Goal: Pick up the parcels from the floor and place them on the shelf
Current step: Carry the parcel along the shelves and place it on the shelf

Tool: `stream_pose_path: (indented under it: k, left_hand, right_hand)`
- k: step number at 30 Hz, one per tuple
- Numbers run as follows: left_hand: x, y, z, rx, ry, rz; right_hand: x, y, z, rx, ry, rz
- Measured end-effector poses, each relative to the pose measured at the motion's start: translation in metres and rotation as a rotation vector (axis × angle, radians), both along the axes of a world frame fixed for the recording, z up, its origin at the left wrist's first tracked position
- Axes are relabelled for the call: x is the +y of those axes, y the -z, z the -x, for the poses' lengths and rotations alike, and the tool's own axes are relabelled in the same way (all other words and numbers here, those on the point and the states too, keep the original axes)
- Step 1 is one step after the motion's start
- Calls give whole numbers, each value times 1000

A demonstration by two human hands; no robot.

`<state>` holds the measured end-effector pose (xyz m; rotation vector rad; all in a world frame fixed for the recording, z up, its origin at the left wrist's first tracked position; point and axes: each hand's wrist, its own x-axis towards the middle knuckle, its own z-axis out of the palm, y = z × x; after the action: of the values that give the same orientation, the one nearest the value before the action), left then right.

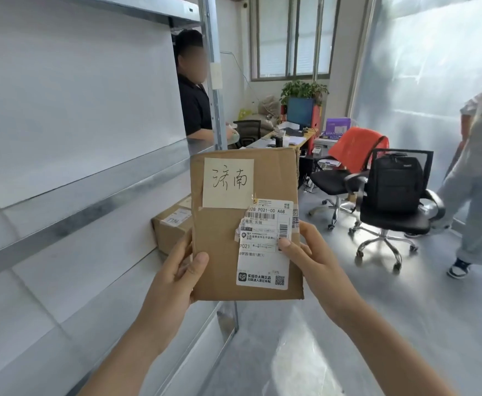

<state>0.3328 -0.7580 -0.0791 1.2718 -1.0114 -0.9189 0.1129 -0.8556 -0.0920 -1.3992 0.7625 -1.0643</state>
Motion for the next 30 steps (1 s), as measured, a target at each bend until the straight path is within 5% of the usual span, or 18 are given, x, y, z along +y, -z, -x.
stream_pose_path:
  k: [18,30]
  left_hand:
    - [-209,-48,-97,-134,-93,17]
    - [-270,-89,-133,-167,-326,96]
  right_hand:
    - [-241,-77,-85,-44,61,46]
    - [-373,-144,-137,-95,-347,123]
